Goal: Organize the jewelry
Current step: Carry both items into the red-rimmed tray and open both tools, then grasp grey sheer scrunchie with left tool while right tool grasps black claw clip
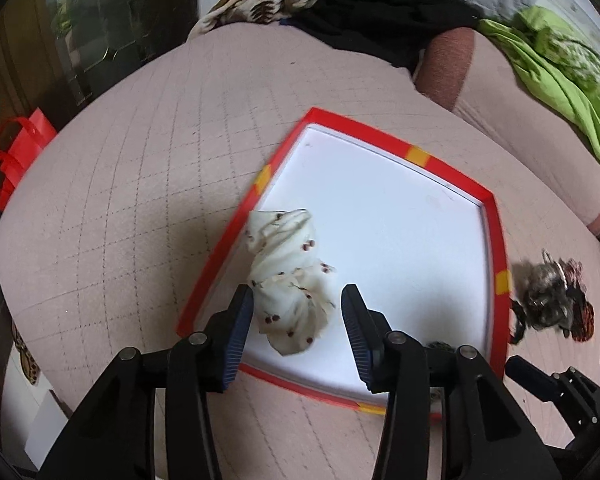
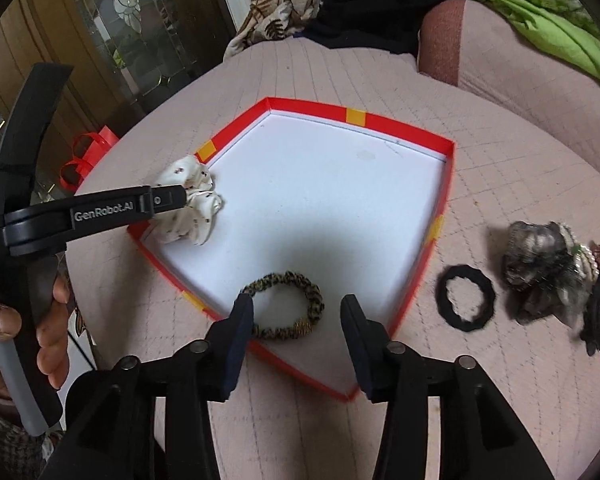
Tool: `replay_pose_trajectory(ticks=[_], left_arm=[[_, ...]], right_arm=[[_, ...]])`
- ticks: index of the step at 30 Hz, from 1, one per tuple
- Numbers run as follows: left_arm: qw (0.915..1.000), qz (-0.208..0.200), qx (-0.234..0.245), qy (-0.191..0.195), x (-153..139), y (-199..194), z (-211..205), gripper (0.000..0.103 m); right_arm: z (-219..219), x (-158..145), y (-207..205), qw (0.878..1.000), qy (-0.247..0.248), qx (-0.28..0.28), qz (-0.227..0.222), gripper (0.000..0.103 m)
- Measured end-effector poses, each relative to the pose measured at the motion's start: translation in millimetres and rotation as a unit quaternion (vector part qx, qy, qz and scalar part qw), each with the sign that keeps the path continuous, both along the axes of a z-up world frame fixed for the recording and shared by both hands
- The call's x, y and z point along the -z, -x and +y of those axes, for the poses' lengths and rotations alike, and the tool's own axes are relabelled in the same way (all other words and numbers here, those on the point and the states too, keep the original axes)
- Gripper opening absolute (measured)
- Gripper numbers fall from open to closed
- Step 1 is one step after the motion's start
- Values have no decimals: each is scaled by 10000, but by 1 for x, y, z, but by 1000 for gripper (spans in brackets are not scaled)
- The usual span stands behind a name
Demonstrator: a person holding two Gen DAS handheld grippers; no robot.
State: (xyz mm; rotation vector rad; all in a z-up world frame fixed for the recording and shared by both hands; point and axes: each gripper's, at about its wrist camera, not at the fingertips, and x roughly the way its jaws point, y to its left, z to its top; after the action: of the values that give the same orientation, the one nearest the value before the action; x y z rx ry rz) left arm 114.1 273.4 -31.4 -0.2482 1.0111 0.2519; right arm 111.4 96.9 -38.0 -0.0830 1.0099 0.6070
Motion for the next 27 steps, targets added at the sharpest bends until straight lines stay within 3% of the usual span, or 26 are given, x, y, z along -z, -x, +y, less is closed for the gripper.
replay_pose_trajectory(ticks=[6,14,27], left_arm=[[9985,-118,421,-319,-18,10,-47,48],[9948,-138,929,-390,-27,14,-112,49],[9839,37,1742,-406,-16,3,-216,49]], right_arm=[[-43,-10,21,9996,-119,261,-43,54],[-121,-13,43,9953,-117,956,-44,54],[-248,0,64,9731,-192,2295,33,54]])
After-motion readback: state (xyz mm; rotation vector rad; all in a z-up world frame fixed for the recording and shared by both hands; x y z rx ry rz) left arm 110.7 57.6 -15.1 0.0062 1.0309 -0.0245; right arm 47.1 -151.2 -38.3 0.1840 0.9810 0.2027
